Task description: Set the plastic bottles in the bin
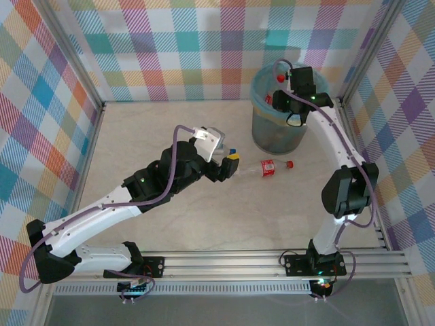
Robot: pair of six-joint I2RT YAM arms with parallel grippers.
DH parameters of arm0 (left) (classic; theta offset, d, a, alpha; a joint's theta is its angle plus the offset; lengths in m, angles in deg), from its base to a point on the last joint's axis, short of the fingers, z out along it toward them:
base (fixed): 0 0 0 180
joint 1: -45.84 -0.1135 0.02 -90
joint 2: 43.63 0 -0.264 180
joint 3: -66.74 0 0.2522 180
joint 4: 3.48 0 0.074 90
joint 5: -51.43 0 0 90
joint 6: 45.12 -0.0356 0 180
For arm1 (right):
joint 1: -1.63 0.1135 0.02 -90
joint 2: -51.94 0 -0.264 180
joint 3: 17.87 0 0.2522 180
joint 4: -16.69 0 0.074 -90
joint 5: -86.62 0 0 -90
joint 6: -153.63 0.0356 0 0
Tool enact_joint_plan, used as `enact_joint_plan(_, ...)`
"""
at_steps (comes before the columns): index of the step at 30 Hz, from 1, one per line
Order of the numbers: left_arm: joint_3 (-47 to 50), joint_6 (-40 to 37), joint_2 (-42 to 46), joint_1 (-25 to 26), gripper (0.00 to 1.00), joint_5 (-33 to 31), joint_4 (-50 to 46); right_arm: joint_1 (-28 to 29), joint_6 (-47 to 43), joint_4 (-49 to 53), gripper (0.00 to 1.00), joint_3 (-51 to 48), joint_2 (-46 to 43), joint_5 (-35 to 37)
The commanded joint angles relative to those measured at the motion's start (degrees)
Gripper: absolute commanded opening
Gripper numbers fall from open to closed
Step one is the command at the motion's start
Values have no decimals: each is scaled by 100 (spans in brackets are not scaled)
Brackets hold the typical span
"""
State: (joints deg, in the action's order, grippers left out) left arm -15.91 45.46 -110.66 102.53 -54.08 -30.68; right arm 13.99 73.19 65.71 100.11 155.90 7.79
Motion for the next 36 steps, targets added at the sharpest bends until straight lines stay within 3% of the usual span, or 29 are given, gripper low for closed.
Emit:
enact_joint_plan(1,59,74,6,-70,86,75,-19,3,35,-5,53,-131,335,-217)
enact_joint_plan(9,51,106,26,-136,87,70,-74,1,276,281,72,272,167,-327)
enact_joint_plan(15,24,103,22,-184,87,39,-60,3,464,402,76,678,-219,-227)
enact_joint_plan(19,-2,108,11,-202,87,52,-70,3,467,439,74,892,-273,-168)
enact_joint_plan(27,101,128,-103,-262,86,53,-71,-5,692,514,50,339,-283,-397)
enact_joint_plan(30,188,26,-169,-364,85,70,-106,-14,752,544,49,292,-207,-564)
enact_joint_plan(36,185,-136,-390,-766,85,571,-461,-15,797,937,56,1226,-131,-832)
